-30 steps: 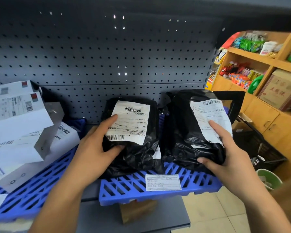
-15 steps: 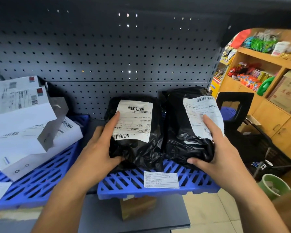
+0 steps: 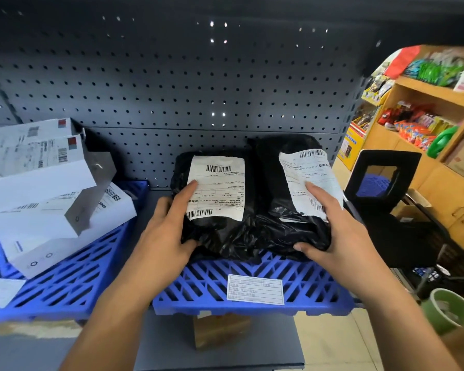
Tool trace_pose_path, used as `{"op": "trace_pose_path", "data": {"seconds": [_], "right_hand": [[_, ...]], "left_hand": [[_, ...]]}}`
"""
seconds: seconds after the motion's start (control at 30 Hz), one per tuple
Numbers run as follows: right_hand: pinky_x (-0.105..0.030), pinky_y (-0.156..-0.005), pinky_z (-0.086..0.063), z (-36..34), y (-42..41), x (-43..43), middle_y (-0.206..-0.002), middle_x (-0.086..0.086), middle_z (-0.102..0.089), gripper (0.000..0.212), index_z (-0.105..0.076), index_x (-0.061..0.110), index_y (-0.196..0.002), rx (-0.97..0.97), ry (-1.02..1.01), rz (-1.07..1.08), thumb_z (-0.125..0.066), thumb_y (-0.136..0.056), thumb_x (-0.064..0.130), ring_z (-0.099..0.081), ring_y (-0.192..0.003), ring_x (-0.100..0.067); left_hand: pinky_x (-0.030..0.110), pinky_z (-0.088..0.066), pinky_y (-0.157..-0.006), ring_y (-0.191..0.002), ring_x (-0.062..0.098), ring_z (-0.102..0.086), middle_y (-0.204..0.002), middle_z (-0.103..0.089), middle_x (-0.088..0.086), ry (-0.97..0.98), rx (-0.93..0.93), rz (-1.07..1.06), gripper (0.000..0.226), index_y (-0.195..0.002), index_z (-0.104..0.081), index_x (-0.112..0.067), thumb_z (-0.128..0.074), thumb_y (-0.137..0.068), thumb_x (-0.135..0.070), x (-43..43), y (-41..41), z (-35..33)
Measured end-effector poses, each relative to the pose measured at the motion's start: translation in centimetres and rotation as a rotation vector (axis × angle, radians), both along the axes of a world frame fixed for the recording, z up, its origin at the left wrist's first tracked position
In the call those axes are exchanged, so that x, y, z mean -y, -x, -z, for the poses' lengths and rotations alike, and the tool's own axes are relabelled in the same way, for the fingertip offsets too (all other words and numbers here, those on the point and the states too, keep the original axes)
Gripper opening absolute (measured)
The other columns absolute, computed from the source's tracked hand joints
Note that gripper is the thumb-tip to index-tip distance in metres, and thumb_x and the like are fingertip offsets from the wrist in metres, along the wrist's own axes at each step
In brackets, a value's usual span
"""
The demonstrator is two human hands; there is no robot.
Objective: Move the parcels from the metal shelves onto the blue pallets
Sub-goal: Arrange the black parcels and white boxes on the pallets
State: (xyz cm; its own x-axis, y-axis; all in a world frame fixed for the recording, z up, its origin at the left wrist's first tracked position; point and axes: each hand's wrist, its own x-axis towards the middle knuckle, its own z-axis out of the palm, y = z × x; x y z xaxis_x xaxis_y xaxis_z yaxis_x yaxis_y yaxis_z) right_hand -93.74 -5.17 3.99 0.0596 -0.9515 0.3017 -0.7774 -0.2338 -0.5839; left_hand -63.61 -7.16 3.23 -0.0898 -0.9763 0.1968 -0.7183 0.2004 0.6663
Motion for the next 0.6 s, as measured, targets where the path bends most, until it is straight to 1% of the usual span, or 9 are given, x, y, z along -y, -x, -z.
{"op": "trace_pose_path", "data": {"seconds": [0.13,0.2,0.3,0.37,0.43,0.47,0.53,0.57,0.6], "right_hand": [[-0.044,-0.113,-0.046,0.2,0.1,0.0,-0.146,0.007,-0.048,0.107,-0.016,0.069,-0.147,-0.035,0.019,-0.014,-0.086,-0.081,0.021,-0.052,-0.132,-0.018],[-0.044,-0.114,-0.045,0.3,0.1,0.0,-0.148,0.006,-0.046,0.105,-0.015,0.066,-0.150,-0.062,0.033,-0.031,-0.084,-0.084,0.020,-0.050,-0.133,-0.019],[-0.040,-0.112,-0.045,0.3,0.1,-0.3,-0.152,0.004,-0.042,0.105,-0.010,0.066,-0.152,-0.118,0.042,-0.033,-0.079,-0.088,0.020,-0.048,-0.135,-0.021],[-0.041,-0.111,-0.046,0.2,0.0,-0.8,-0.157,0.007,-0.034,0.102,-0.010,0.066,-0.151,-0.108,0.051,-0.030,-0.079,-0.088,0.027,-0.045,-0.138,-0.020],[-0.045,-0.112,-0.046,-0.2,0.0,-1.3,-0.161,0.014,-0.024,0.097,-0.013,0.066,-0.151,-0.075,0.062,-0.037,-0.078,-0.084,0.043,-0.040,-0.144,-0.018],[-0.047,-0.113,-0.045,-0.5,0.2,-1.5,-0.163,0.016,-0.024,0.094,-0.014,0.065,-0.152,-0.057,0.065,-0.038,-0.076,-0.082,0.053,-0.038,-0.146,-0.016],[-0.049,-0.108,-0.047,-0.9,0.6,-1.7,-0.160,0.019,-0.034,0.088,-0.017,0.062,-0.153,-0.008,0.096,-0.023,-0.068,-0.082,0.069,-0.044,-0.142,-0.015],[-0.045,-0.104,-0.049,-1.1,0.8,-1.8,-0.154,0.024,-0.042,0.082,-0.022,0.060,-0.152,0.034,0.135,0.002,-0.063,-0.083,0.072,-0.052,-0.134,-0.010],[-0.041,-0.099,-0.049,-1.3,0.9,-1.6,-0.143,0.030,-0.050,0.072,-0.030,0.057,-0.149,0.089,0.186,0.039,-0.057,-0.083,0.072,-0.056,-0.125,-0.001]], "left_hand": [[0.025,-0.039,-0.097,-0.113,0.011,-0.048,-0.123,-0.038,-0.013,0.030,-0.035,-0.040,0.104,-0.149,-0.017,-0.060,-0.063,-0.084,0.007,-0.3,0.4,0.0],[0.026,-0.041,-0.099,-0.113,0.010,-0.048,-0.123,-0.039,-0.012,0.059,-0.065,-0.060,0.106,-0.148,-0.019,-0.061,-0.062,-0.083,0.009,-0.4,0.8,0.1],[0.024,-0.037,-0.098,-0.110,0.000,-0.042,-0.128,-0.037,-0.020,0.069,-0.073,-0.086,0.111,-0.151,-0.007,-0.062,-0.063,-0.084,0.006,-0.8,1.0,0.4],[0.022,-0.035,-0.100,-0.117,-0.005,-0.040,-0.135,-0.035,-0.028,0.052,-0.080,-0.055,0.113,-0.153,0.003,-0.059,-0.066,-0.084,-0.001,-1.0,0.6,0.5],[0.022,-0.035,-0.107,-0.128,-0.005,-0.041,-0.148,-0.034,-0.030,-0.015,-0.121,0.018,0.114,-0.153,0.007,-0.057,-0.071,-0.085,-0.010,-1.1,-0.2,0.3],[0.023,-0.033,-0.112,-0.135,-0.005,-0.039,-0.153,-0.032,-0.029,-0.050,-0.138,0.055,0.113,-0.153,0.006,-0.057,-0.074,-0.085,-0.015,-1.1,-0.7,0.2],[0.030,-0.027,-0.121,-0.144,-0.006,-0.030,-0.159,-0.026,-0.029,-0.091,-0.194,0.107,0.110,-0.154,0.000,-0.058,-0.078,-0.080,-0.031,-0.9,-1.7,0.0],[0.034,-0.025,-0.123,-0.147,-0.006,-0.026,-0.160,-0.024,-0.030,-0.099,-0.241,0.131,0.108,-0.154,-0.004,-0.057,-0.077,-0.076,-0.040,-0.9,-2.2,-0.2],[0.037,-0.023,-0.125,-0.148,-0.007,-0.023,-0.161,-0.023,-0.029,-0.103,-0.287,0.154,0.106,-0.154,-0.009,-0.056,-0.074,-0.071,-0.047,-0.9,-2.5,-0.5]]}}
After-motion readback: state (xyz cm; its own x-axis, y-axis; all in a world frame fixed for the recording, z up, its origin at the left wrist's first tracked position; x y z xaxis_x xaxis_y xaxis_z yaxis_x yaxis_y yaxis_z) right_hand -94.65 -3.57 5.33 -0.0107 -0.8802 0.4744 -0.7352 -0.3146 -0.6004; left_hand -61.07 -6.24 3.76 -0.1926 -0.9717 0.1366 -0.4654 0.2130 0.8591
